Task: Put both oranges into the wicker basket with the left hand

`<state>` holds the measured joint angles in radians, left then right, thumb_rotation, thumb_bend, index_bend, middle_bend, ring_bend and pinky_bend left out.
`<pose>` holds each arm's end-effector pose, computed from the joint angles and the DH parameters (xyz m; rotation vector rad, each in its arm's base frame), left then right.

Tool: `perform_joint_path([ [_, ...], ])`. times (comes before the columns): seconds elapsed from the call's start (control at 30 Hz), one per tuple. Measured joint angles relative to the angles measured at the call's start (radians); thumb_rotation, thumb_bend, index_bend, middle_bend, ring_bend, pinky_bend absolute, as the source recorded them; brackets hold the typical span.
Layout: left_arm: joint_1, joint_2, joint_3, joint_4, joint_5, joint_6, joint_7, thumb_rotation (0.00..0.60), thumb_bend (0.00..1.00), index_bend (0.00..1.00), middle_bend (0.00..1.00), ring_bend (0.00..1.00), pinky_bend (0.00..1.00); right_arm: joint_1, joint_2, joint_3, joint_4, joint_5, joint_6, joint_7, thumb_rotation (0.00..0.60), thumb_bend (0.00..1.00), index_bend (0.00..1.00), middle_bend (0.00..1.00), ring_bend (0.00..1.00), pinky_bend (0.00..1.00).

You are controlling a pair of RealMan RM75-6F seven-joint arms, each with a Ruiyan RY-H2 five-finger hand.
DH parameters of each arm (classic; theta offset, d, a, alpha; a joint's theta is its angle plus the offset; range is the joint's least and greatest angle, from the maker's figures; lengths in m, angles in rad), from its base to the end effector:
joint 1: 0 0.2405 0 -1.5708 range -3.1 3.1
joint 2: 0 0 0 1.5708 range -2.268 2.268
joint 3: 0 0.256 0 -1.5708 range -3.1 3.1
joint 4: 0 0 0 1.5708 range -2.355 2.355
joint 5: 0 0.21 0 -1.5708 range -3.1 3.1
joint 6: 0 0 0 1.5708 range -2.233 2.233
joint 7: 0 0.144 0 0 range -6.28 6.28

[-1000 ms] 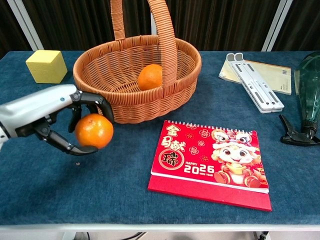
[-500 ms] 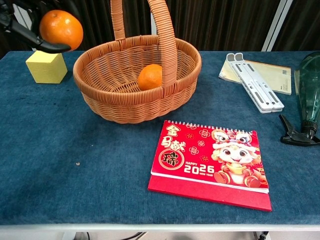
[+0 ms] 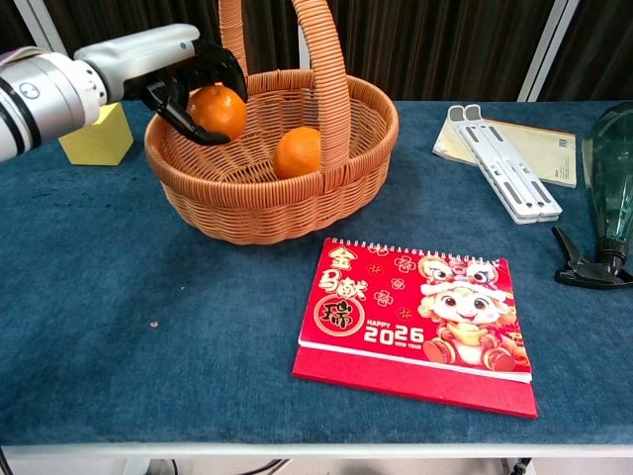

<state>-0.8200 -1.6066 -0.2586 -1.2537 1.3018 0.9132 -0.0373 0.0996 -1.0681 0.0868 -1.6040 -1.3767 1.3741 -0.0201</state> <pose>-0.1229 0.3900 -0.0094 -1.8367 -1.0012 -1.1875 -0.3326 -0.1928 0.1751 1.3411 -0.9429 0.7659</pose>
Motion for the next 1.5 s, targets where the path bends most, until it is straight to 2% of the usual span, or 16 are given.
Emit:
perform_joint_path([
  [0.13,-0.031,-0.051,0.005,0.083,-0.009,-0.035,-0.017,0.600,0.24,0.41,0.43,0.37,0.52,0.004,0.002,0.004,0.002,0.007,-0.007,0.005,0.600,0.28,0.00,0.00,0.00,0.00],
  [0.23,-0.043,-0.065,0.016,0.114,-0.006,-0.048,-0.035,0.600,0.24,0.32,0.35,0.29,0.46,0.003,0.002,0.004,0.002,0.007,-0.006,0.004,0.600,0.28,0.00,0.00,0.00,0.00],
  [0.43,-0.044,-0.056,0.029,0.110,0.006,-0.051,-0.058,0.600,0.20,0.21,0.20,0.16,0.36,0.003,0.001,0.002,0.000,0.004,-0.004,0.000,0.600,0.28,0.00,0.00,0.00,0.00],
  [0.57,-0.035,-0.040,0.034,0.089,0.018,-0.026,-0.067,0.600,0.17,0.19,0.18,0.14,0.35,0.001,0.001,0.001,-0.001,0.002,0.002,0.000,0.600,0.28,0.00,0.00,0.00,0.00],
  [0.77,-0.002,0.035,0.052,-0.015,0.028,0.011,-0.031,0.600,0.18,0.23,0.18,0.14,0.35,-0.004,0.003,-0.001,-0.002,-0.008,0.012,0.005,0.600,0.28,0.00,0.00,0.00,0.00],
  [0.87,0.038,0.102,0.067,-0.118,0.032,0.056,0.006,0.600,0.18,0.25,0.20,0.14,0.36,-0.003,0.003,-0.002,-0.001,-0.010,0.011,0.006,0.600,0.28,0.00,0.00,0.00,0.00],
  [0.97,0.103,0.179,0.091,-0.242,0.047,0.145,0.052,0.600,0.18,0.27,0.23,0.17,0.37,-0.002,0.001,-0.002,-0.001,-0.010,0.009,0.002,0.600,0.28,0.00,0.00,0.00,0.00],
  [1.07,0.194,0.244,0.133,-0.321,0.072,0.273,0.126,0.600,0.18,0.28,0.25,0.19,0.38,-0.001,-0.004,-0.003,-0.002,-0.012,0.011,-0.008,0.600,0.28,0.00,0.00,0.00,0.00],
  [1.17,0.309,0.299,0.201,-0.353,0.106,0.403,0.201,0.600,0.17,0.26,0.24,0.18,0.37,-0.002,-0.012,-0.002,-0.001,-0.020,0.025,-0.015,0.600,0.28,0.00,0.00,0.00,0.00],
  [1.23,0.390,0.325,0.253,-0.357,0.127,0.479,0.231,0.600,0.16,0.23,0.18,0.12,0.34,-0.005,-0.019,-0.001,0.002,-0.027,0.042,-0.020,0.600,0.28,0.00,0.00,0.00,0.00],
  [1.3,0.462,0.341,0.305,-0.350,0.136,0.525,0.262,0.596,0.13,0.16,0.08,0.03,0.26,-0.010,-0.024,0.001,0.004,-0.031,0.057,-0.027,0.600,0.28,0.00,0.00,0.00,0.00],
  [1.37,0.511,0.351,0.344,-0.348,0.134,0.541,0.303,0.569,0.11,0.10,0.03,0.00,0.19,-0.012,-0.028,0.003,0.005,-0.029,0.062,-0.036,0.600,0.28,0.00,0.00,0.00,0.00],
  [1.4,0.539,0.357,0.363,-0.349,0.131,0.548,0.334,0.530,0.10,0.09,0.02,0.00,0.16,-0.013,-0.032,0.004,0.006,-0.028,0.064,-0.039,0.600,0.28,0.00,0.00,0.00,0.00],
  [1.5,0.597,0.368,0.393,-0.355,0.130,0.576,0.396,0.470,0.10,0.08,0.01,0.00,0.15,-0.012,-0.036,0.006,0.011,-0.027,0.063,-0.045,0.600,0.28,0.00,0.00,0.00,0.00],
])
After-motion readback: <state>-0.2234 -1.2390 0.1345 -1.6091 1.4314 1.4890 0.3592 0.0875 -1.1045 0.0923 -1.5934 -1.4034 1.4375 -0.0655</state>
